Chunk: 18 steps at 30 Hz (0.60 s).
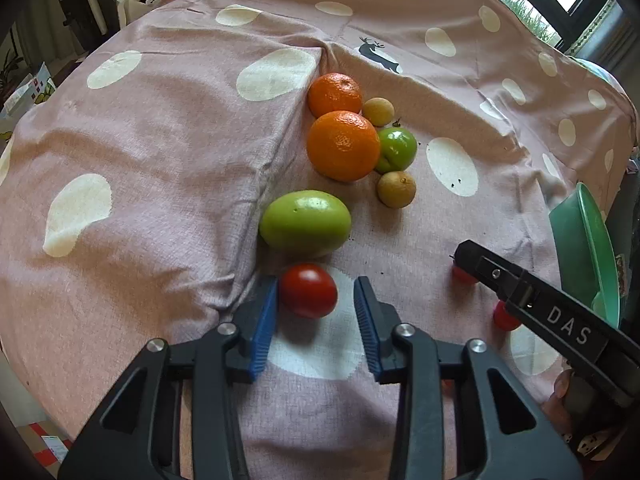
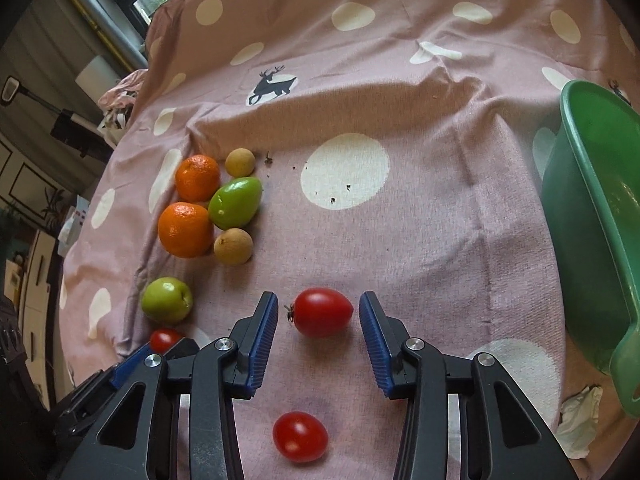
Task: Organize fruits
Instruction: 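Close the left tool on a red cherry tomato while the right tool grasps another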
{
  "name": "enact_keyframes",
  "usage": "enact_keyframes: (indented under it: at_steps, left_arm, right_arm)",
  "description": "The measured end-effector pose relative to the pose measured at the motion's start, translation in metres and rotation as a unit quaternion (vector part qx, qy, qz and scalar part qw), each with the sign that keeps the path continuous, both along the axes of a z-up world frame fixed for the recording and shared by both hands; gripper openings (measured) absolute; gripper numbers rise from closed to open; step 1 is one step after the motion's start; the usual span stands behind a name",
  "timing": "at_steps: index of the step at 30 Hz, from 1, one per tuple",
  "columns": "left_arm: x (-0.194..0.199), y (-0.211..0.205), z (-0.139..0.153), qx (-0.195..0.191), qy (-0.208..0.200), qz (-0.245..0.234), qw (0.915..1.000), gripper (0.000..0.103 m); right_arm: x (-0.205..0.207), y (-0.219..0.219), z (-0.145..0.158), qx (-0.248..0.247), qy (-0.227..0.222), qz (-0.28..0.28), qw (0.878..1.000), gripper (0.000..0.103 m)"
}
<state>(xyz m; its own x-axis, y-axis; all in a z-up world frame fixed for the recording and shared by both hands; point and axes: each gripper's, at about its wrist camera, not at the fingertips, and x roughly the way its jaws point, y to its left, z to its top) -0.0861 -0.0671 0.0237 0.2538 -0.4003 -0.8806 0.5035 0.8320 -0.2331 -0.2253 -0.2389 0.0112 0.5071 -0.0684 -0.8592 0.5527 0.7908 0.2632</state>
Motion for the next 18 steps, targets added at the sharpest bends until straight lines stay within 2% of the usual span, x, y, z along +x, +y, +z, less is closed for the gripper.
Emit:
enact_keyframes:
  at_steps: [3, 9, 18]
  left_arm:
    - [0.002, 0.001, 0.0, 0.0, -0.003, 0.004, 1.0, 0.028]
    - [0.004, 0.0, -0.001, -0.007, -0.003, 0.004, 1.0, 0.028]
    - [0.004, 0.0, 0.0, -0.011, -0.001, 0.004, 0.9999, 0.028]
  right_arm:
    - [0.003, 0.001, -0.003, 0.002, 0.006, 0.0, 1.0, 0.044]
    - [0.005, 0.002, -0.007, -0.007, 0.009, 0.005, 1.0, 0.044]
    - [-0.005, -0.002, -0.01, 0.016, -0.024, 0.009, 1.0, 0.044]
